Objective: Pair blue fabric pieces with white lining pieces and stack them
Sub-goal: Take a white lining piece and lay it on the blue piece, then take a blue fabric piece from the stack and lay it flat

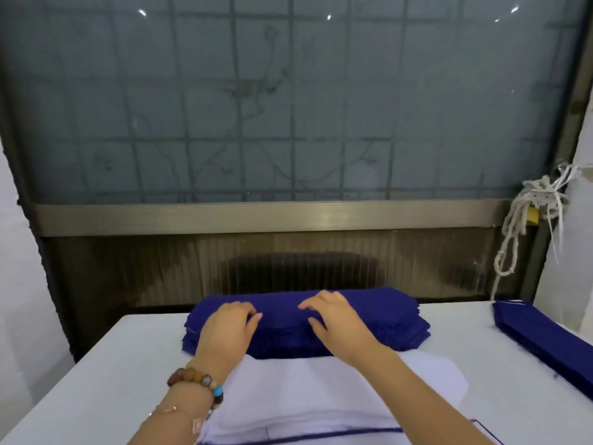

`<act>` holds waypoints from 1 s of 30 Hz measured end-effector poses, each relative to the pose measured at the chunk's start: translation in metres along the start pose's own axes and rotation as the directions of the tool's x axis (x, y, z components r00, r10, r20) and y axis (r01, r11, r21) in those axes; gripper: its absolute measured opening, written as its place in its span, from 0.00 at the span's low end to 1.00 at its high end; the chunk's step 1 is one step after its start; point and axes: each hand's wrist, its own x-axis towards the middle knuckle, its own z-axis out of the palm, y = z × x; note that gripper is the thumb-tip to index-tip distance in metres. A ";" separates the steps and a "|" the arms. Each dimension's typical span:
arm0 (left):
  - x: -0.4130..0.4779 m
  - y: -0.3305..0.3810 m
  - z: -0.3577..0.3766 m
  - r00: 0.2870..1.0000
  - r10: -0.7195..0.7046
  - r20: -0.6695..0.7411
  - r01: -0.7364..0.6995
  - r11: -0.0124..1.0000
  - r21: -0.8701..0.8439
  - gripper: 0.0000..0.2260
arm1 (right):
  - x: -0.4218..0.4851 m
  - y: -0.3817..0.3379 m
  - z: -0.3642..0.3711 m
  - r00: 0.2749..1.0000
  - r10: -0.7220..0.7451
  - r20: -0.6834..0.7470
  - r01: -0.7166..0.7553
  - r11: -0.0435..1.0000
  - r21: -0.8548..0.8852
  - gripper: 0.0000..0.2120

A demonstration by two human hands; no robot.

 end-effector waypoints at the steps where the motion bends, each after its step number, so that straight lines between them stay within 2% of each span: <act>1: 0.007 0.000 0.005 0.999 -0.024 0.046 0.021 0.998 0.056 0.12 | 0.008 0.001 0.005 1.000 0.009 0.030 -0.009 1.000 0.001 0.14; 4: 0.027 0.000 0.016 0.993 -0.055 0.101 0.035 0.980 0.195 0.12 | 0.025 0.006 0.019 0.994 0.091 0.052 -0.096 0.991 0.096 0.06; 6: 0.039 -0.001 0.021 0.994 -0.054 0.094 0.035 0.980 0.195 0.11 | 0.035 0.008 0.026 0.987 0.156 0.035 -0.159 0.977 0.142 0.03; 9: 0.050 -0.009 0.029 0.995 -0.057 0.082 0.051 0.996 0.070 0.10 | 0.051 0.008 0.035 0.971 0.226 0.083 -0.235 0.963 0.129 0.07; 11: 0.053 -0.019 0.034 0.993 -0.066 0.101 0.070 0.997 -0.041 0.13 | 0.059 0.009 0.033 0.961 0.242 0.133 -0.258 0.959 0.117 0.07; 14: 0.057 -0.032 0.038 0.992 -0.017 0.128 0.032 0.992 -0.121 0.17 | 0.065 0.015 0.027 0.941 0.263 0.211 -0.295 0.945 0.139 0.17; 16: 0.058 -0.035 0.038 0.994 0.002 0.111 0.019 0.983 -0.182 0.16 | 0.066 0.019 0.024 0.934 0.268 0.237 -0.306 0.942 0.141 0.22; 20: 0.058 -0.032 0.037 0.994 -0.007 0.113 0.036 0.966 -0.258 0.11 | 0.067 0.023 0.023 0.924 0.293 0.246 -0.343 0.919 0.195 0.24; 25: 0.063 -0.032 0.032 0.981 -0.050 0.186 0.094 0.967 -0.236 0.08 | 0.068 0.022 0.024 0.914 0.316 0.253 -0.362 0.918 0.161 0.26; 30: 0.066 -0.029 0.032 0.982 -0.119 0.144 0.137 0.984 -0.118 0.09 | 0.070 0.022 0.026 0.901 0.343 0.264 -0.386 0.914 0.129 0.30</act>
